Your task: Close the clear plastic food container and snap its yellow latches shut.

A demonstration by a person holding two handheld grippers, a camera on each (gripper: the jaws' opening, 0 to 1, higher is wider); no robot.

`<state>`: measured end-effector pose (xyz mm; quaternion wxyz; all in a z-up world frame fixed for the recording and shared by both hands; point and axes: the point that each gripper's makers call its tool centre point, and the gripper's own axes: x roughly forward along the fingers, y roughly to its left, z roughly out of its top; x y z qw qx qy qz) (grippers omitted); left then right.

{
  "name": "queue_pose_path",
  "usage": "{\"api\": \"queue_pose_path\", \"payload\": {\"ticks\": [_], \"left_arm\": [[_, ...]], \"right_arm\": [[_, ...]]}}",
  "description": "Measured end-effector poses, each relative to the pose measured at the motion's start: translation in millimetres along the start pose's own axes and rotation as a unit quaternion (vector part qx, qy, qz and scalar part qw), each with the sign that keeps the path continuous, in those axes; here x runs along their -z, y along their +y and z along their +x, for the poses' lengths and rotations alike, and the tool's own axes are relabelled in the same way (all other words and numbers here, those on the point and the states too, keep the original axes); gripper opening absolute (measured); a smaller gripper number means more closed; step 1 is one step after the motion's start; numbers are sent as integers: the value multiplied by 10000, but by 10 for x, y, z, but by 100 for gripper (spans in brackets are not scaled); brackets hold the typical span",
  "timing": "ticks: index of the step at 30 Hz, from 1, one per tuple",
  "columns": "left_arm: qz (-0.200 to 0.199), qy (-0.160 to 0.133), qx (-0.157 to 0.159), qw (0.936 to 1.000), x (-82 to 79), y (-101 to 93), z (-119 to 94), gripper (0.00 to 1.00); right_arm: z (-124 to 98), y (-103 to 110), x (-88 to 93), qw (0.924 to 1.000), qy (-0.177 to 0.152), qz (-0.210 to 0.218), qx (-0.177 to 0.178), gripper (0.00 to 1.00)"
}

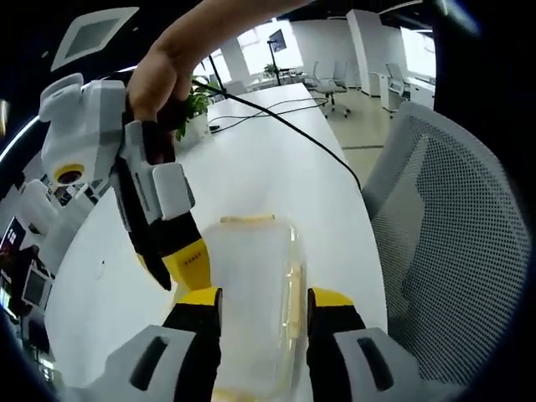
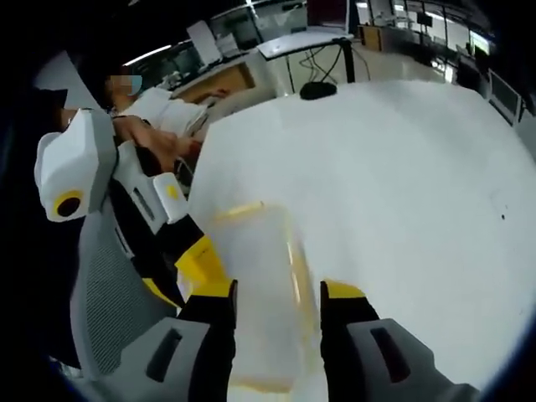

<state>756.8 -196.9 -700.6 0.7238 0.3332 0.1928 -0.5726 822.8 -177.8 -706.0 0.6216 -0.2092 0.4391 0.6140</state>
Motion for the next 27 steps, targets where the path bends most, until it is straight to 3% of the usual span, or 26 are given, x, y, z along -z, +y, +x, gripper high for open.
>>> {"api": "queue_pose_path", "payload": {"ticks": [12,27], "left_arm": [[-318,-60,-128,9994,38,47,-94,39],[-1031,-118,-434,9937,129,174,-226,49]], "right_arm": [[-140,12,114,9996,-13,-27,296,40],[-300,117,255,9970,-197,-8,745,48]]}}
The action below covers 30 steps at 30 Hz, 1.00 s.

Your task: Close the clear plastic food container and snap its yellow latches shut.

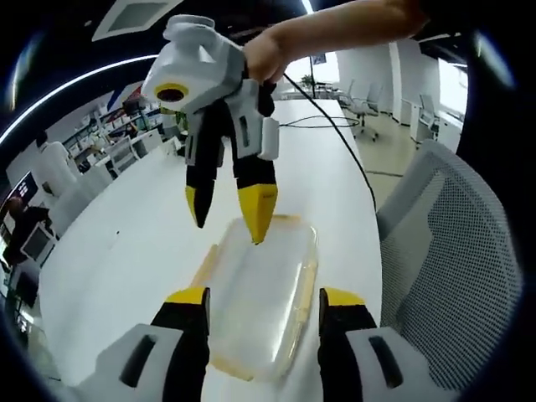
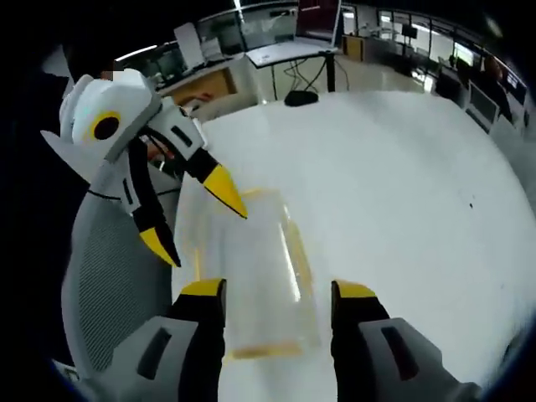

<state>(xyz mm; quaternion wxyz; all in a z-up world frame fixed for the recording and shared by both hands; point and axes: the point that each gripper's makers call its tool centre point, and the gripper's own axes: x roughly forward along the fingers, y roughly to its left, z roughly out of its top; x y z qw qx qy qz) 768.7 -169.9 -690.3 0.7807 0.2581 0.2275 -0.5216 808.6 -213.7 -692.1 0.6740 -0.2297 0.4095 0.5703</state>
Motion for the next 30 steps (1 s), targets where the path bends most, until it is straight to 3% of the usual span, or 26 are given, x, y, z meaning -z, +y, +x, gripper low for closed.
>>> {"api": "queue_pose_path", "payload": {"ticks": [16,30], "left_arm": [[-456,79,-388,9982,219,125,-121,56],[-809,107,-658,9945,392,165,-169,58]], "right_arm": [[-73,104,201,9980,-260,241,527,56],[-76,206,419,9913,-604,584,1012,60]]}}
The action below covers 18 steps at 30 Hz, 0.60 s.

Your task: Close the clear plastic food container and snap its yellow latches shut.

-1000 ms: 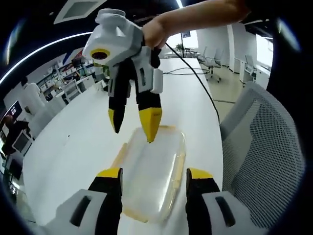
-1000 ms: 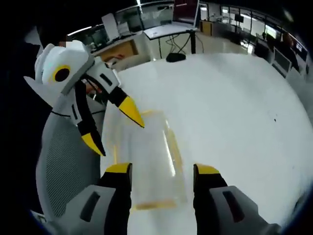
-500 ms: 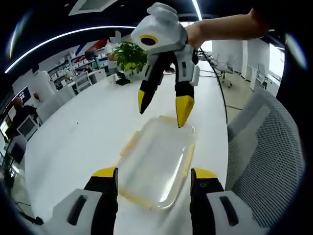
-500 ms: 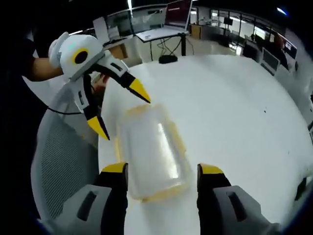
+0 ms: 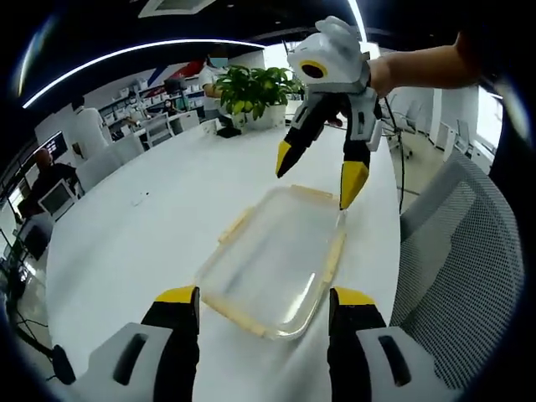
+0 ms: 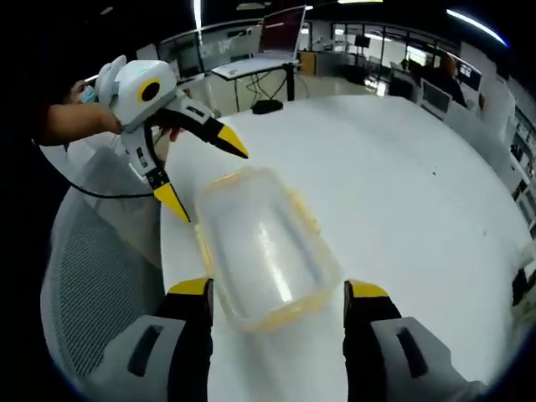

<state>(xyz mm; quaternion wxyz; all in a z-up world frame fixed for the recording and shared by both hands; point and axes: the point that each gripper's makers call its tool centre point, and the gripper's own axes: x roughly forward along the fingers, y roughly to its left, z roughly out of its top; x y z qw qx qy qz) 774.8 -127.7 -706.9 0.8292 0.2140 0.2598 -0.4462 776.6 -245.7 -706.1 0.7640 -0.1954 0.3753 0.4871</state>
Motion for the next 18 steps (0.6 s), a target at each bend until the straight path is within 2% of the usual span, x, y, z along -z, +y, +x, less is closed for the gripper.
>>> {"api": "queue_pose_path", "payload": {"ticks": [14,18], "left_arm": [[-168,106,-47,9998,140,-7,93,53],[-164,146,-53,9997,172,3,109,51]], "right_arm": [[70,64,205,9990,-207,259,311,56],[102,61,211,9984,-283,346,351,54]]}}
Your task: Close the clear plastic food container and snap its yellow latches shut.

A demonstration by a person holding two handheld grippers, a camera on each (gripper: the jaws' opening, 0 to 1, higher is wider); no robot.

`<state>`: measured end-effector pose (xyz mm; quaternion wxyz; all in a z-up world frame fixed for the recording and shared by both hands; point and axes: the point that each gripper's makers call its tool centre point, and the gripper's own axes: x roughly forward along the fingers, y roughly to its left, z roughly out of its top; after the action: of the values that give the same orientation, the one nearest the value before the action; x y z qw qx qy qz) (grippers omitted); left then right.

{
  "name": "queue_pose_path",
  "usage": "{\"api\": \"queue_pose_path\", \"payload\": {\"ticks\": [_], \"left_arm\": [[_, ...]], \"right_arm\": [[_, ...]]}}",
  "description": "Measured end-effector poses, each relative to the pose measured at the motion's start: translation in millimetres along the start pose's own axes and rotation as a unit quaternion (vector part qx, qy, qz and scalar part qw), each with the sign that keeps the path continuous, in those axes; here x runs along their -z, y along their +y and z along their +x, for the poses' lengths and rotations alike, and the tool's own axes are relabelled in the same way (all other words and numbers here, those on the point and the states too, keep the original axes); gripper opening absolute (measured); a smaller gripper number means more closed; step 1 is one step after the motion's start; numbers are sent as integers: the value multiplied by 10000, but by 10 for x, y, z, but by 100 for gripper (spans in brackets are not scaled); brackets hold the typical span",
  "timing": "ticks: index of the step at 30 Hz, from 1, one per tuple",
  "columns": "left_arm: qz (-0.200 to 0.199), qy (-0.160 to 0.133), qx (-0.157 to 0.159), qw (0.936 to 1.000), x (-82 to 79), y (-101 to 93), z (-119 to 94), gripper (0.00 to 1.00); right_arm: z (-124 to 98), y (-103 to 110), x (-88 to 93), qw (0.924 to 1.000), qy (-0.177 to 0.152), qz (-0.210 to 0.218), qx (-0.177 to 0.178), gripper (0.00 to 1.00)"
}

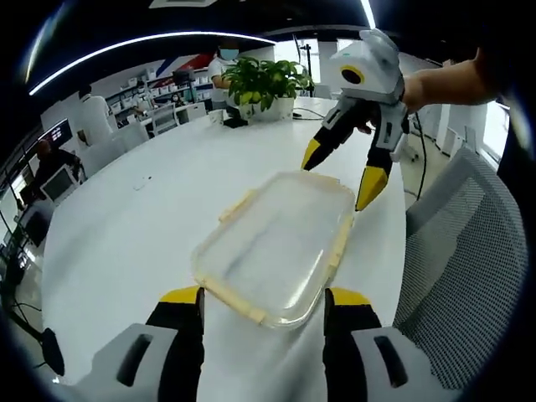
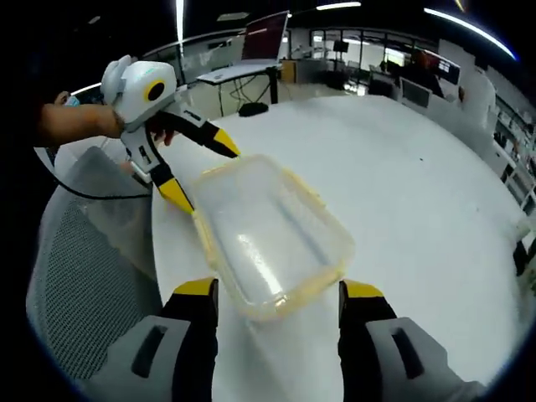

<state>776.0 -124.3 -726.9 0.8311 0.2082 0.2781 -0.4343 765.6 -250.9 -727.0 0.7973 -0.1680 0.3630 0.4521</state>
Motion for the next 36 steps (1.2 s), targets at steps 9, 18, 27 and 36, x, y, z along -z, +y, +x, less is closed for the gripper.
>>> {"api": "queue_pose_path", "payload": {"ticks": [9,18,27,36], "left_arm": [[-49,-14,47,10000,-10,58,40,51],[-11,22,86,10000,-60,204,131,51],[5,57,82,9999,-111,354,210,51],[51,111,96,9999,-141,499,278,51]], "right_arm": [[26,-63,-43,10000,-57,14,56,54],[89,-212,-109,9999,-52,5,129,53],[146,-354,-191,9999,-58,13,159,54],[212,-480,-271,9998,-3,-20,187,54]]}}
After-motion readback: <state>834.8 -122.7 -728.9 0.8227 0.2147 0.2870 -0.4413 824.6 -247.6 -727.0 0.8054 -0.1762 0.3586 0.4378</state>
